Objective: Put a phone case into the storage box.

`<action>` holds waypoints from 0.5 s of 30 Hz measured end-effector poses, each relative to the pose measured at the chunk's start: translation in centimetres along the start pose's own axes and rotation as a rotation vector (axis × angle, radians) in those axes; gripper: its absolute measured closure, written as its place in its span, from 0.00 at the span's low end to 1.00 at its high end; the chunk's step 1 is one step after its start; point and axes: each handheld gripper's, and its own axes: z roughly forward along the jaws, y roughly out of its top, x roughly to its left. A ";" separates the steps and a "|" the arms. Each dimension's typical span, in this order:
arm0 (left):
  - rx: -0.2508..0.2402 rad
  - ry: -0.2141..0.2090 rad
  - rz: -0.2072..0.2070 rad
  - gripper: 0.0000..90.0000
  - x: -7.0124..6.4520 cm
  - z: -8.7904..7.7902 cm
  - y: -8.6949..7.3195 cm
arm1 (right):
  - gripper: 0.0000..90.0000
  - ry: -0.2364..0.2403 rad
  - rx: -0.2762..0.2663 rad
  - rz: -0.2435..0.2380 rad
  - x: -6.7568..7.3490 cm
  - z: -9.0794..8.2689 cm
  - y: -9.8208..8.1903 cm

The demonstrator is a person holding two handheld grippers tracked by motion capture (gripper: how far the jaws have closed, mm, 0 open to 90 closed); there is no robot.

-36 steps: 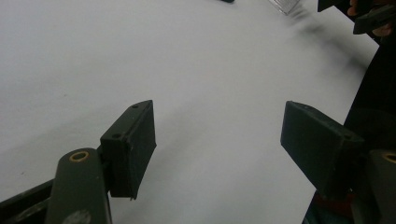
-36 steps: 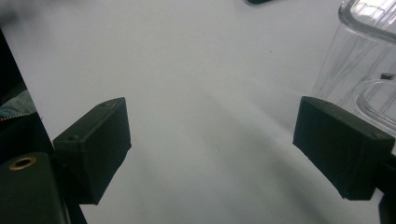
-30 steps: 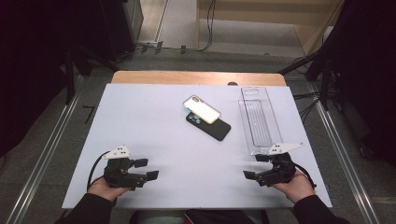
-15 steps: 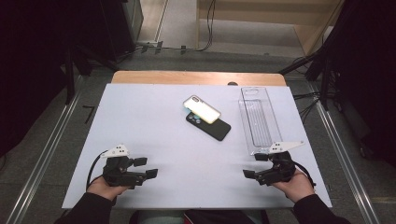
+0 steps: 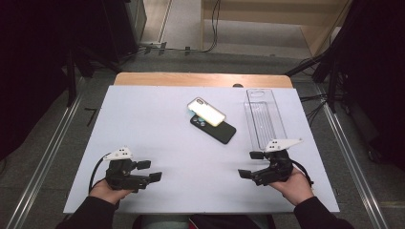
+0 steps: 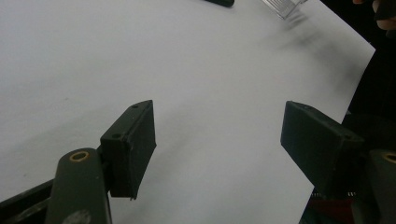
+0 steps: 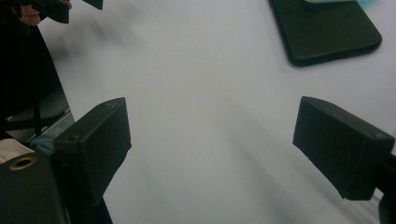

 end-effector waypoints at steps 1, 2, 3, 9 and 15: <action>-0.001 0.001 0.000 0.30 0.0 0.0 0.0 | 0.13 0.006 0.007 -0.011 0.2 0.6 0.4; -0.001 0.000 -0.001 0.30 0.0 0.0 0.0 | 0.13 0.010 0.011 -0.017 0.3 0.8 0.5; -0.005 -0.002 -0.004 0.30 0.0 0.0 0.0 | 0.13 0.013 0.018 -0.021 0.5 1.1 0.7; -0.004 -0.003 -0.007 0.30 0.1 0.0 0.0 | 0.13 0.023 0.005 -0.023 0.5 1.8 1.5; -0.004 -0.008 -0.008 0.30 0.1 0.0 0.1 | 0.13 0.023 0.008 -0.029 0.3 2.8 2.5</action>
